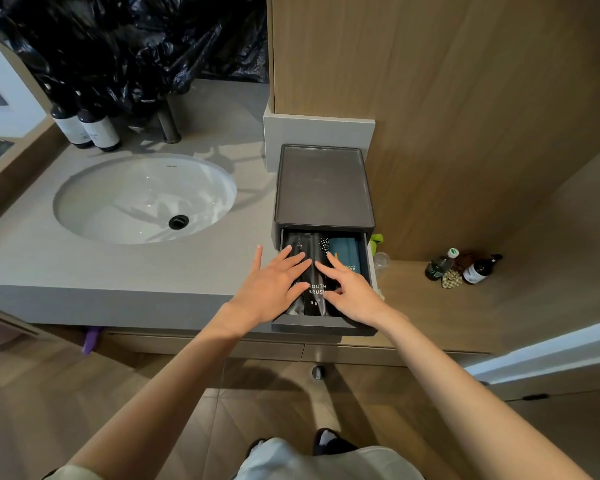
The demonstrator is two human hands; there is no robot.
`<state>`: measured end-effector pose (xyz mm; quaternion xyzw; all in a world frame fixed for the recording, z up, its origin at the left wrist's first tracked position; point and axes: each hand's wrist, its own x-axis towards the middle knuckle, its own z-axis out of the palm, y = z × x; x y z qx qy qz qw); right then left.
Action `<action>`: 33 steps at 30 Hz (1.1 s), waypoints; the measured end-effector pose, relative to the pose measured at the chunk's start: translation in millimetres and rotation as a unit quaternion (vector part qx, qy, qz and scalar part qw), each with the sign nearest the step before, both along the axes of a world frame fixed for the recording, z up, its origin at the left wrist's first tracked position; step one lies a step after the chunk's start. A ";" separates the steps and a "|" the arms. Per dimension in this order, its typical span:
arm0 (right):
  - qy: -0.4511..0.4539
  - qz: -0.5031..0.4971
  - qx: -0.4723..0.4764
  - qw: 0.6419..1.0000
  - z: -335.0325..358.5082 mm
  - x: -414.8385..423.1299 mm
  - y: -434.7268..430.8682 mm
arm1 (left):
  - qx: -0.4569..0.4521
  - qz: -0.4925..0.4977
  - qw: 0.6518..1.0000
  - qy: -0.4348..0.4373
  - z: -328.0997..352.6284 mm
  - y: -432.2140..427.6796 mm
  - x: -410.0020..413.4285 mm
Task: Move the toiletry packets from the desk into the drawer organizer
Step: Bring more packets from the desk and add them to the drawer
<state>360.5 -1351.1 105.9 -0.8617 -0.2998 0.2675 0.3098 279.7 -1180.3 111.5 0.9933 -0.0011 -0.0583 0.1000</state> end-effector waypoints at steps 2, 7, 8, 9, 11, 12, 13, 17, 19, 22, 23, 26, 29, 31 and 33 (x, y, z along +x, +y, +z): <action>-0.005 -0.009 0.002 1.000 -2.5 0.8 3.9 | 0.022 -0.008 1.000 0.016 -1.1 0.2 -0.6; -0.008 -0.018 -0.011 1.000 -5.6 -1.4 16.1 | 0.053 -0.011 0.998 0.013 -5.1 5.2 -1.5; -0.015 -0.017 -0.021 1.000 -7.2 -2.0 17.7 | 0.060 -0.012 0.998 0.013 -5.1 5.5 -1.0; -0.025 -0.014 -0.035 0.999 -8.5 -2.1 18.5 | 0.065 -0.014 0.998 0.015 -4.8 5.6 -0.2; -0.053 0.000 -0.067 0.996 -7.3 -1.7 17.2 | 0.068 -0.016 0.997 0.019 -4.2 5.0 1.3; -0.065 0.007 -0.077 0.995 -4.9 -1.4 15.5 | 0.067 -0.015 0.997 0.021 -3.8 4.6 1.3; -0.075 0.012 -0.083 0.994 -1.9 -1.3 13.2 | 0.067 -0.015 0.997 0.023 -3.3 4.4 0.8; -0.143 0.023 -0.082 0.986 10.0 -3.9 0.2 | 0.071 0.000 0.997 0.008 0.0 2.9 -7.5; -0.180 0.016 -0.082 0.980 13.7 -4.1 -8.9 | 0.075 0.013 0.997 -0.013 1.2 3.1 -14.7; -0.243 0.040 -0.133 0.960 15.4 -4.7 -21.9 | 0.092 0.012 0.995 -0.045 0.8 1.3 -24.1; -0.251 0.061 -0.173 0.950 15.3 -5.3 -24.7 | 0.094 0.008 0.994 -0.048 0.8 -0.5 -25.9; -0.256 0.116 -0.288 0.915 14.7 -8.1 -25.0 | 0.105 0.009 0.994 -0.026 2.3 -8.8 -27.3; -0.290 0.157 -0.363 0.871 14.6 -8.3 -15.8 | 0.120 0.020 0.993 0.002 5.2 -14.3 -27.0; -0.286 0.182 -0.398 0.852 15.1 -7.1 -9.0 | 0.128 0.025 0.991 0.011 7.2 -15.6 -26.9; -0.281 0.196 -0.415 0.843 17.4 -4.6 -3.9 | 0.139 0.032 0.990 0.019 9.2 -17.2 -24.2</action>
